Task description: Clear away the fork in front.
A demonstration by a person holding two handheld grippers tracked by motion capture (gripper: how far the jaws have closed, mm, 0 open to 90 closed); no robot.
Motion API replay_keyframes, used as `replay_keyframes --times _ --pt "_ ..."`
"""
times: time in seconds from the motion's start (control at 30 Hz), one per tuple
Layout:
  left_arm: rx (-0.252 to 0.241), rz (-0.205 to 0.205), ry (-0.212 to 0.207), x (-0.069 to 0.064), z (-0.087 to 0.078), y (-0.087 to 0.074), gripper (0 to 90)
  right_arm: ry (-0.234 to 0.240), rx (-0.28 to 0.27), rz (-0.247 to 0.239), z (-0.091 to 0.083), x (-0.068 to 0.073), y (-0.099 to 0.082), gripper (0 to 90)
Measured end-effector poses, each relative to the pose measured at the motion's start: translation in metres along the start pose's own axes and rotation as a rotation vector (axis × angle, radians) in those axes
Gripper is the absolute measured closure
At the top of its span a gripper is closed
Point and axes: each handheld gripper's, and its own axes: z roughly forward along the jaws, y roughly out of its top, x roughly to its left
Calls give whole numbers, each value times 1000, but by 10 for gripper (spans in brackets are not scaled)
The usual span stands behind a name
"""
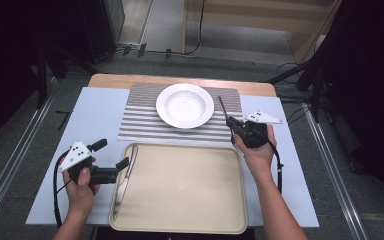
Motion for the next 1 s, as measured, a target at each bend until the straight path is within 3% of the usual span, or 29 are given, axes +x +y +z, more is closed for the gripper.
replay_keyframes --times 0.33,0.73,1.0 --pt "15 12 -53 -21 24 8 0 35 -30 -17 -14 27 -14 859" --pt "-5 2 -119 -45 49 18 0 101 -58 -40 -26 61 -20 859" --pt "17 -9 -162 -54 60 15 0 151 -55 -24 -27 77 -32 859"
